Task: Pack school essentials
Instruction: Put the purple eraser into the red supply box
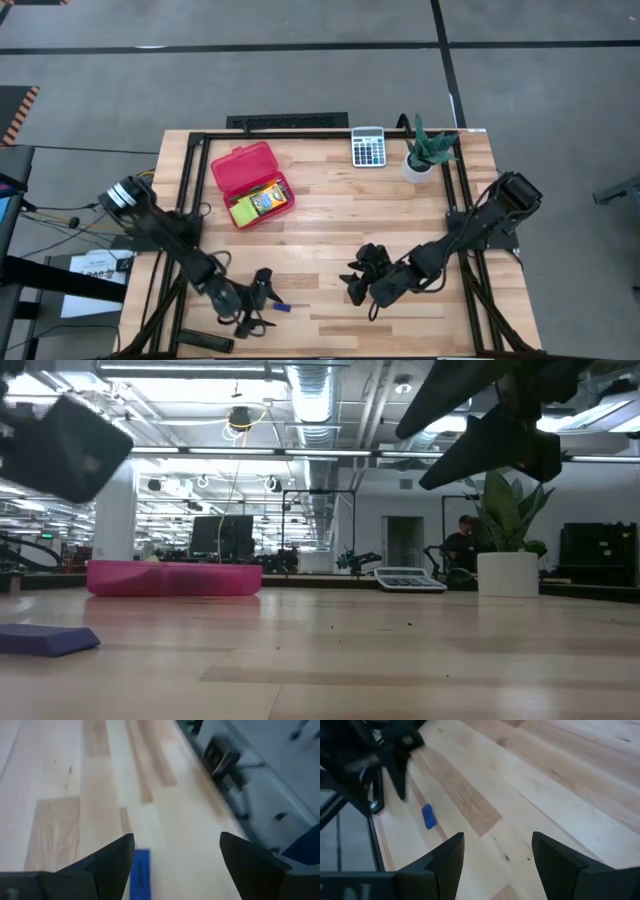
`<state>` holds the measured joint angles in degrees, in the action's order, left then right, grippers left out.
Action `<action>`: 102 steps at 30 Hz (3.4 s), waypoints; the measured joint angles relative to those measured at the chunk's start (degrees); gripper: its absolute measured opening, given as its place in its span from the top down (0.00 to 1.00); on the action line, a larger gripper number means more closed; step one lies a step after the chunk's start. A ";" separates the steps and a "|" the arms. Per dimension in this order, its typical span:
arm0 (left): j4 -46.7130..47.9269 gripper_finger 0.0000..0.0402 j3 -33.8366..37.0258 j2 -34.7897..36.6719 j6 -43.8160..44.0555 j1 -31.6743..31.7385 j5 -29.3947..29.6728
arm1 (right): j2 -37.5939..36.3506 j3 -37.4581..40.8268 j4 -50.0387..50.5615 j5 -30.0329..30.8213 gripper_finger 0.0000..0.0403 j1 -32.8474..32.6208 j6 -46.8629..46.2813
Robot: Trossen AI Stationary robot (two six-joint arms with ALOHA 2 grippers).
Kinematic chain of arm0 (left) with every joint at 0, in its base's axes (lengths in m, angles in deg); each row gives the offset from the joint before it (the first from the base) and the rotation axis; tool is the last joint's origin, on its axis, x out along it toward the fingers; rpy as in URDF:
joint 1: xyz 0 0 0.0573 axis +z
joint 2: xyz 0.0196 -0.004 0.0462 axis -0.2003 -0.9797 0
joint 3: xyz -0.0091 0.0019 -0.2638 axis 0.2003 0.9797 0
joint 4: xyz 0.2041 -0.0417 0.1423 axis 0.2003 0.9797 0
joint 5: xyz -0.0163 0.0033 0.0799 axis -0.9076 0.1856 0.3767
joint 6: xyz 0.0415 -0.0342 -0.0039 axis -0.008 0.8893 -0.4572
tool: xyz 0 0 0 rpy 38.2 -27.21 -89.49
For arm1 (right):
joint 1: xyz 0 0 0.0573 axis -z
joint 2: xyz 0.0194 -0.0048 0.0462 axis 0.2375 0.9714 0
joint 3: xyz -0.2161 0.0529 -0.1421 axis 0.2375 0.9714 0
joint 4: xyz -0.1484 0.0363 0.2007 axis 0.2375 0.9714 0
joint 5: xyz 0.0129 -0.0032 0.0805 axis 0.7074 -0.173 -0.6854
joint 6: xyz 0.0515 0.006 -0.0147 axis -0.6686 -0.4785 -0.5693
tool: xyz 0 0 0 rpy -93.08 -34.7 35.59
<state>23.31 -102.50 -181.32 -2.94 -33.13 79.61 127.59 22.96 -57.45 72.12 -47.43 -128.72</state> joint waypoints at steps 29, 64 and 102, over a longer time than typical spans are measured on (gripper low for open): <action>3.88 0.92 -3.36 -13.95 8.81 0.88 5.44 | -0.11 0.00 -2.19 -0.13 0.41 -0.09 0.15; 68.54 1.00 1.60 43.26 10.84 37.92 14.47 | -0.14 0.00 -4.39 0.99 0.41 -0.62 0.59; 26.53 0.89 8.49 7.59 -3.77 34.51 -6.13 | -0.14 0.04 -4.32 1.07 0.41 -1.57 0.63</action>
<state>49.84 -94.02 -173.73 -6.72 1.38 73.48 127.45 23.01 -61.78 73.19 -49.00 -128.09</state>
